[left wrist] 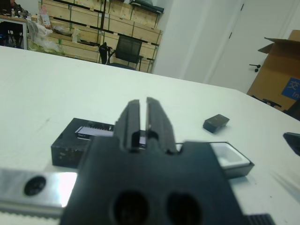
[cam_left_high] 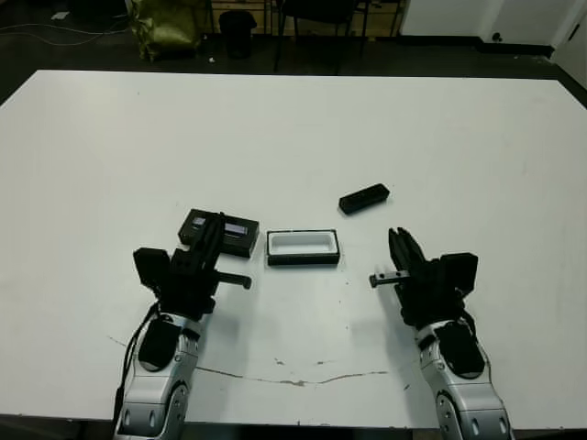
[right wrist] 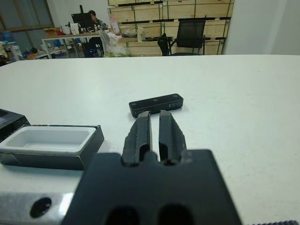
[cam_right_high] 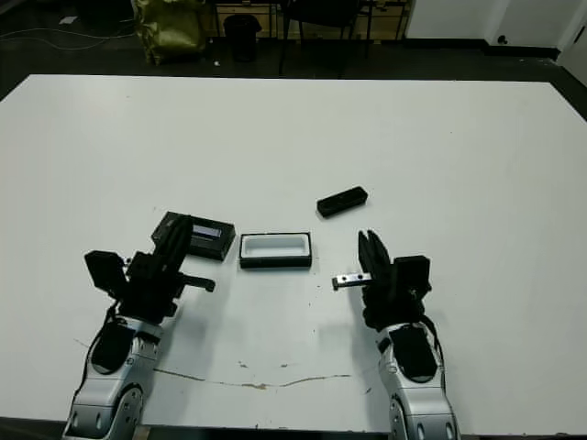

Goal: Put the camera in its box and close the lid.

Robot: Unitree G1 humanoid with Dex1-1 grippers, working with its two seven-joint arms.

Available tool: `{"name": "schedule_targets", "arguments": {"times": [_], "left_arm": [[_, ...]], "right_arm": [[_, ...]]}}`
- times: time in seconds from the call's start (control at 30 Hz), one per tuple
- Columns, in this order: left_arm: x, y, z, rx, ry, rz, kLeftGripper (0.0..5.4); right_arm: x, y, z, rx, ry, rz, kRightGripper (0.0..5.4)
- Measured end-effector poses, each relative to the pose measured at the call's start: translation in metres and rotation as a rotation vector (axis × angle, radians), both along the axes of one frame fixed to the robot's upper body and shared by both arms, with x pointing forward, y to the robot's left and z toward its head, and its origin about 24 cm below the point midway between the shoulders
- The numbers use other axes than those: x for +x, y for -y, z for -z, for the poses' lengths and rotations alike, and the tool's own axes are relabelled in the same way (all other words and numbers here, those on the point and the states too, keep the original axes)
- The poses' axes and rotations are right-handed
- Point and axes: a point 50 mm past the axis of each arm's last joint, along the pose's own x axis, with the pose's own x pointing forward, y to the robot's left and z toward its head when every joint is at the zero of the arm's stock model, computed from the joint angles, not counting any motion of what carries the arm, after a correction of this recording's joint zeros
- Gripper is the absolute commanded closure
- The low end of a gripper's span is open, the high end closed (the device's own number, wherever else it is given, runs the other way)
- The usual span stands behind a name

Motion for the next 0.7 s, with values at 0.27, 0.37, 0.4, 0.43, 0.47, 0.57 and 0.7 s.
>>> {"name": "schedule_targets", "arguments": {"times": [0.27,0.37,0.4,0.43,0.47,0.57,0.7], "left_arm": [[0.0,0.001,0.0,0.003,0.0,0.002,5.38],[0.0,0.001,0.0,0.004,0.001,0.0,5.38],[0.0,0.0,0.0,0.004,0.001,-0.001,5.38],[0.0,0.0,0.0,0.004,0.001,-0.001,5.38],[0.0,0.0,0.0,0.003,0.001,-0.002,5.38],[0.0,0.001,0.0,0.002,0.0,0.0,5.38],[0.0,0.002,0.0,0.012,0.0,-0.001,5.38]], "right_arm": [[-0.001,0.0,0.001,0.0,-0.004,0.0,5.4],[-0.001,0.0,0.001,0.0,-0.003,-0.004,5.4],[-0.001,-0.001,0.001,-0.001,-0.002,-0.008,5.4],[-0.001,-0.001,-0.001,-0.003,0.002,-0.014,5.4],[0.0,-0.002,-0.004,-0.007,0.016,-0.024,5.4],[0.009,0.003,-0.024,-0.041,0.09,-0.073,5.4],[0.034,0.019,-0.072,-0.153,0.226,-0.12,5.4]]}}
